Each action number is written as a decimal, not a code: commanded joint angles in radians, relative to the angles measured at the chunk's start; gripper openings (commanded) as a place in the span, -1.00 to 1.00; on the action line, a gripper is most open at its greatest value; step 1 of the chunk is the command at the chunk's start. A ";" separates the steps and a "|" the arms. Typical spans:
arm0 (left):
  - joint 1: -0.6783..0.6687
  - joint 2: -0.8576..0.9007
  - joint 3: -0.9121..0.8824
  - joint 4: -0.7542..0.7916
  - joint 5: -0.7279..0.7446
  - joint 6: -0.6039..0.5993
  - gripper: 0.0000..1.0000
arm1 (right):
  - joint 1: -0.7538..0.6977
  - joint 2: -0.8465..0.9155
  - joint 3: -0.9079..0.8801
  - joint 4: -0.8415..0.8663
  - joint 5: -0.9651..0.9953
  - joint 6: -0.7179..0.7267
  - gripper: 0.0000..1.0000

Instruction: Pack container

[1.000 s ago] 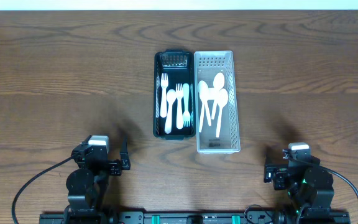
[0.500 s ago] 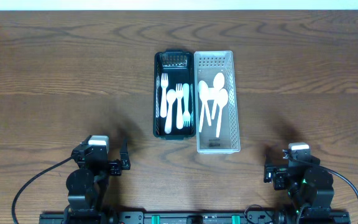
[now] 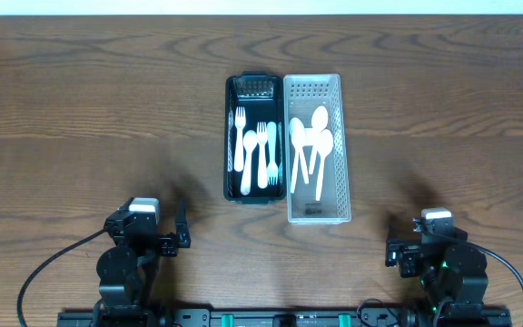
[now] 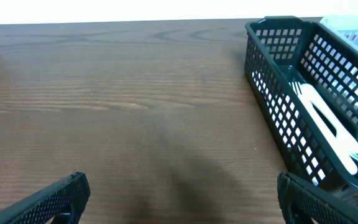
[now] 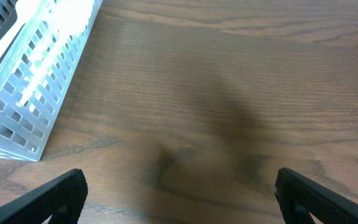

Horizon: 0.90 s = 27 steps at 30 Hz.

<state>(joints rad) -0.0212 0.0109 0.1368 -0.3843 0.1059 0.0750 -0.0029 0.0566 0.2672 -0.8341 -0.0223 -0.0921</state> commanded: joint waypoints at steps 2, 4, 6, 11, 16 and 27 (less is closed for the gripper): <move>0.005 -0.007 -0.023 0.005 0.011 -0.008 0.96 | 0.000 -0.009 -0.002 0.000 0.007 -0.014 0.99; 0.005 -0.007 -0.023 0.005 0.011 -0.008 0.96 | 0.000 -0.009 -0.002 0.000 0.007 -0.014 0.98; 0.005 -0.007 -0.023 0.005 0.011 -0.008 0.96 | 0.000 -0.009 -0.002 0.000 0.007 -0.014 0.99; 0.005 -0.007 -0.023 0.005 0.011 -0.008 0.96 | 0.000 -0.009 -0.002 0.034 0.026 -0.014 0.98; 0.005 -0.007 -0.023 0.005 0.011 -0.008 0.96 | 0.000 -0.009 -0.004 0.201 0.046 -0.014 0.98; 0.005 -0.007 -0.023 0.005 0.011 -0.008 0.96 | 0.000 -0.009 -0.160 0.483 -0.004 -0.014 0.98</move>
<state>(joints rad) -0.0212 0.0109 0.1368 -0.3836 0.1059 0.0750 -0.0029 0.0563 0.1139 -0.3740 -0.0090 -0.0929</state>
